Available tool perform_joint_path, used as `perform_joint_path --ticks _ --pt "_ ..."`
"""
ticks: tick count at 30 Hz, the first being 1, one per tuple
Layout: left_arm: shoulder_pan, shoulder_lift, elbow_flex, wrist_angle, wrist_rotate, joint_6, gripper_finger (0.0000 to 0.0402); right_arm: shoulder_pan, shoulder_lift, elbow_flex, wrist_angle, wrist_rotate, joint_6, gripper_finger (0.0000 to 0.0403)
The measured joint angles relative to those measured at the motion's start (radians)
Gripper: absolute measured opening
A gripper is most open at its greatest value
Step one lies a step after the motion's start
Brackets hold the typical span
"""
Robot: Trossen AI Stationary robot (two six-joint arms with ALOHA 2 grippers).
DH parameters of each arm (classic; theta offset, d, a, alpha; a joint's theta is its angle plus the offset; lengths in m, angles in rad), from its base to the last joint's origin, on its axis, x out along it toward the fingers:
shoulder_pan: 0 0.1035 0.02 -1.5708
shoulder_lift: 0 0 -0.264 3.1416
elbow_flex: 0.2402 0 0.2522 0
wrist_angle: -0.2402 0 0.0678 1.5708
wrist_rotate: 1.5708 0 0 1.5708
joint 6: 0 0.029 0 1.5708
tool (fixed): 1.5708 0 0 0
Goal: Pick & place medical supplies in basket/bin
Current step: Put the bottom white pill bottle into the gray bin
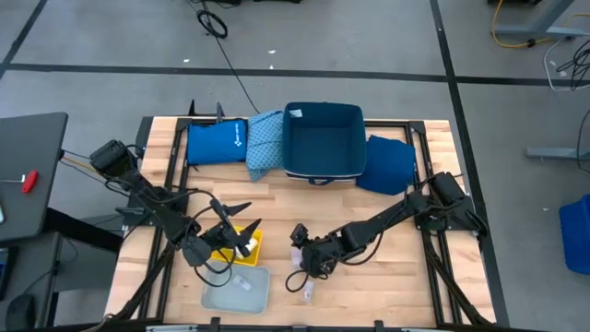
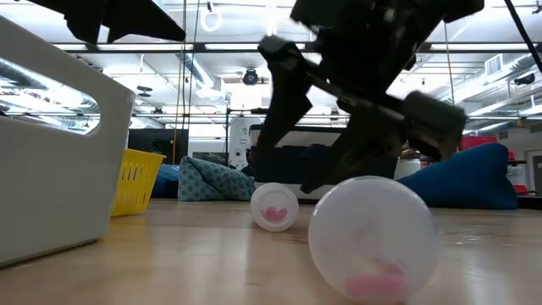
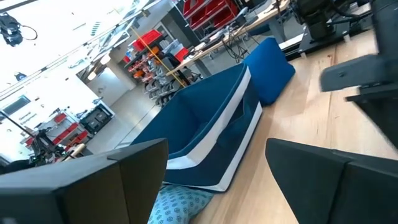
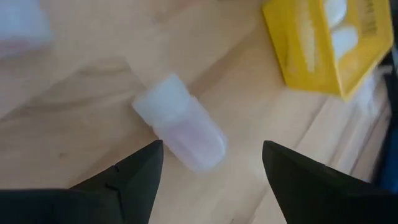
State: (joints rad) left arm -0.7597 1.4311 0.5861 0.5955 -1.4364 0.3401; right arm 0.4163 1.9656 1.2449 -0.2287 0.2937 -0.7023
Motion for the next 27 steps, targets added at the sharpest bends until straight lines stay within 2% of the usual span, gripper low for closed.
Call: perform_joint_path --ticks 7,12,15,21,24,27 --pt "0.0 0.0 0.0 0.0 0.015 -0.012 0.0272 -0.006 0.0 0.016 0.01 -0.081 -0.035 0.0275" --pt "0.0 0.0 0.0 0.0 0.035 -0.021 0.0272 -0.01 0.023 0.015 0.01 -0.149 0.02 0.0274" --pt "0.0 0.0 0.0 -0.001 0.042 -0.027 0.0272 0.004 0.024 0.015 -0.031 -0.142 0.06 0.0274" --pt "0.0 -0.001 0.0 -0.018 0.052 -0.045 0.0272 0.029 0.004 0.016 -0.082 -0.065 0.086 0.0274" --pt "0.0 -0.001 0.0 -0.018 0.059 -0.055 0.0272 0.031 -0.016 0.019 -0.101 -0.081 0.127 0.0274" --pt "0.002 -0.001 0.0 -0.021 0.073 -0.064 0.0272 0.036 -0.031 0.032 -0.121 -0.147 0.196 0.0274"
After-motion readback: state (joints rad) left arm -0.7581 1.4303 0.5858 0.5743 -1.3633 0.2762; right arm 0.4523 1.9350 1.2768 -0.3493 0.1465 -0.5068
